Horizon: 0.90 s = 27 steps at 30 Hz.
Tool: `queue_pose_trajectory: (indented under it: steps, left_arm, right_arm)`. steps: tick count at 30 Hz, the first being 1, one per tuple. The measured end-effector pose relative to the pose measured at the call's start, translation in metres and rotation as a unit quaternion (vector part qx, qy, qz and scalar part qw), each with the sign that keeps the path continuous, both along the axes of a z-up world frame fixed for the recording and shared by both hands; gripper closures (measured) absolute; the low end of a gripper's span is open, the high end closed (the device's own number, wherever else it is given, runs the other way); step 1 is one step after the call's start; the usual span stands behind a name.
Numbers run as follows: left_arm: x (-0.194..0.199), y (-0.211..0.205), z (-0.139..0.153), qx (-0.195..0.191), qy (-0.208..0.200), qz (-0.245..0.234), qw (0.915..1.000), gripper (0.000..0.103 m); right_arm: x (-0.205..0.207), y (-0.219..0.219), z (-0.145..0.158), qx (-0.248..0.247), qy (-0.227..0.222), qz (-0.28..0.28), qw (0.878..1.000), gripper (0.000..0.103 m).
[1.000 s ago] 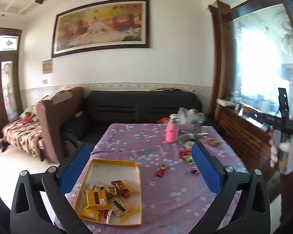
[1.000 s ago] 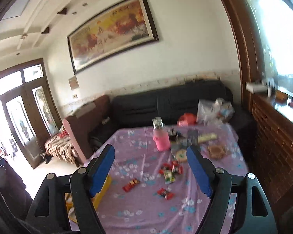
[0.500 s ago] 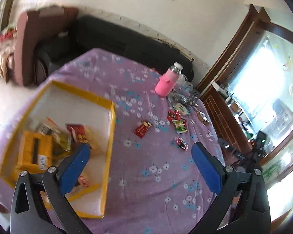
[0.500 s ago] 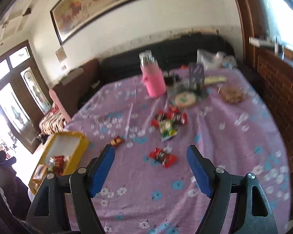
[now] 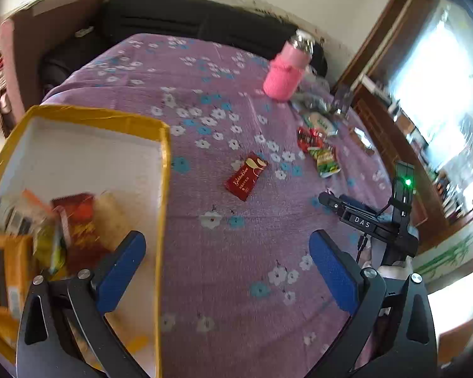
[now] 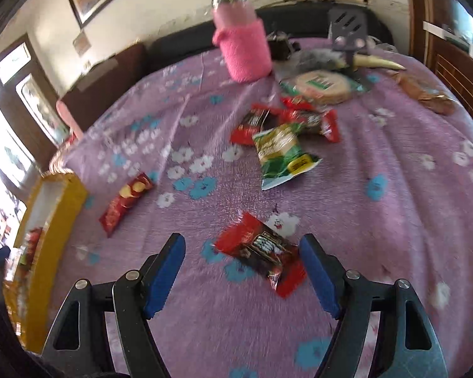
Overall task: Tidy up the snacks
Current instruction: 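Reach the left tool to the red stick snack while the right tool grasps a red candy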
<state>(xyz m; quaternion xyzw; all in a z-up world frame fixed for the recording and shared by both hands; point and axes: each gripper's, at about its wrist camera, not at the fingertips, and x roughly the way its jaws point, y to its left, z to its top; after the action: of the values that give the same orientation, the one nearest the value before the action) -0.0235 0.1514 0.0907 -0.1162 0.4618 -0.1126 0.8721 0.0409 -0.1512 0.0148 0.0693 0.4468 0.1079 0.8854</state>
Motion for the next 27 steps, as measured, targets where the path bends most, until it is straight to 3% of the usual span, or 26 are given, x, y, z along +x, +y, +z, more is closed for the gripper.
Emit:
queue_pose_trajectory:
  steps: [2, 5, 8, 9, 10, 11, 13, 17, 21, 22, 23, 25, 27]
  left_arm:
    - [0.017, -0.014, -0.008, 0.019, 0.012, -0.012, 0.9997, 0.000]
    - [0.041, -0.036, -0.019, 0.043, 0.022, -0.038, 0.9981, 0.000]
    - [0.068, -0.060, -0.034, 0.083, 0.033, -0.056, 0.9944, 0.002]
    - [0.075, -0.064, -0.038, 0.088, 0.036, -0.062, 0.9936, 0.006]
    - [0.086, -0.070, -0.045, 0.093, 0.041, -0.068, 0.9925, 0.013]
    - [0.091, -0.072, -0.049, 0.098, 0.044, -0.070, 0.9918, 0.020]
    - [0.104, -0.077, -0.058, 0.114, 0.050, -0.068, 0.9899, 0.026]
    - [0.122, -0.085, -0.070, 0.142, 0.040, -0.068, 0.9867, 0.026]
    - [0.123, -0.097, -0.077, 0.178, 0.028, -0.093, 0.9792, 0.025]
    - [0.121, -0.099, -0.077, 0.179, 0.028, -0.100, 0.9784, 0.034]
    - [0.119, -0.099, -0.075, 0.172, 0.025, -0.107, 0.9790, 0.053]
    - [0.114, -0.102, -0.072, 0.175, 0.021, -0.112, 0.9779, 0.077]
    - [0.109, -0.105, -0.069, 0.189, 0.016, -0.107, 0.9760, 0.077]
  right_arm:
    - [0.003, 0.004, -0.001, -0.016, -0.005, 0.009, 1.000, 0.026]
    - [0.003, 0.009, -0.002, -0.014, -0.006, 0.029, 0.999, 0.036]
    - [0.001, 0.015, -0.003, -0.053, -0.013, 0.033, 0.998, 0.056]
    - [-0.001, 0.017, -0.003, -0.067, -0.016, 0.031, 0.997, 0.072]
    - [-0.002, 0.016, -0.002, -0.069, -0.015, 0.031, 0.997, 0.077]
    - [-0.001, 0.015, -0.001, -0.061, -0.013, 0.034, 0.997, 0.077]
    - [-0.001, 0.011, 0.000, -0.047, -0.008, 0.034, 0.998, 0.077]
    - [0.000, -0.002, 0.002, -0.001, 0.004, 0.034, 0.999, 0.079]
    - [0.003, -0.020, 0.003, 0.060, 0.015, 0.022, 0.998, 0.072]
    - [0.004, -0.026, 0.003, 0.081, 0.017, 0.017, 0.996, 0.066]
    - [0.004, -0.029, 0.003, 0.092, 0.015, 0.012, 0.996, 0.061]
    - [0.005, -0.028, 0.002, 0.086, 0.008, 0.011, 0.996, 0.048]
    - [0.005, -0.018, 0.000, 0.066, 0.006, 0.019, 0.998, 0.046]
